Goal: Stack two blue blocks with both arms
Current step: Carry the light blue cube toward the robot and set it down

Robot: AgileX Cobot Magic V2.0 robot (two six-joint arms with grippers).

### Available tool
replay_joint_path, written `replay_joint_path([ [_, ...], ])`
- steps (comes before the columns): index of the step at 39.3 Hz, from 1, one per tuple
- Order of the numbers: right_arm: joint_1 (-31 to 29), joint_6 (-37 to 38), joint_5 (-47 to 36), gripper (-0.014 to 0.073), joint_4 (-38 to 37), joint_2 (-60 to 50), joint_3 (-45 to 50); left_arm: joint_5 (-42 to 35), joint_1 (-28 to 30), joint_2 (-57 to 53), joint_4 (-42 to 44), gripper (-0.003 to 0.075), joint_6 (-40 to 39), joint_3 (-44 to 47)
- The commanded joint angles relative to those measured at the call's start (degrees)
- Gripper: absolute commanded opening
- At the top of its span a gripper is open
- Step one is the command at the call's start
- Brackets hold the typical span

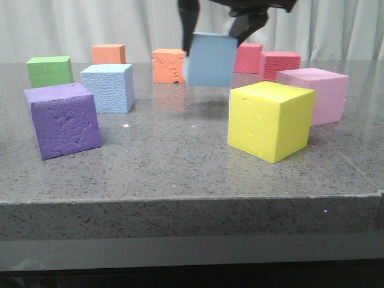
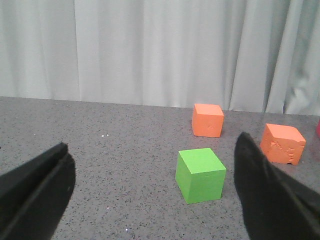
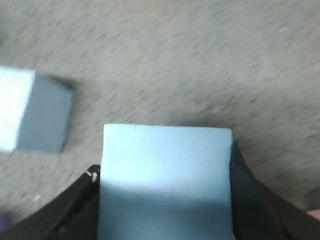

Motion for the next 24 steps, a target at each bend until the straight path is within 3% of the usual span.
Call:
replay_joint_path([
  [1,2.3,1.4,-1.4,0.0311,-0.8,-1.8,-1.9,-4.9,-0.3,0.2,-0.4,0.0617,-0.2,-2.0],
  [14,5.6,2.1,-1.1,0.0329,-0.6,2.1,-1.9,-4.9,-0.3,0.2,-0.4,0.0617,-0.2,-2.0],
  [24,5.6,2.1,-0.6,0.0618,-1.1,2.1,-1.9,-4.8,-0.3,0.2,-0.4,0.0617,-0.2,-2.0],
])
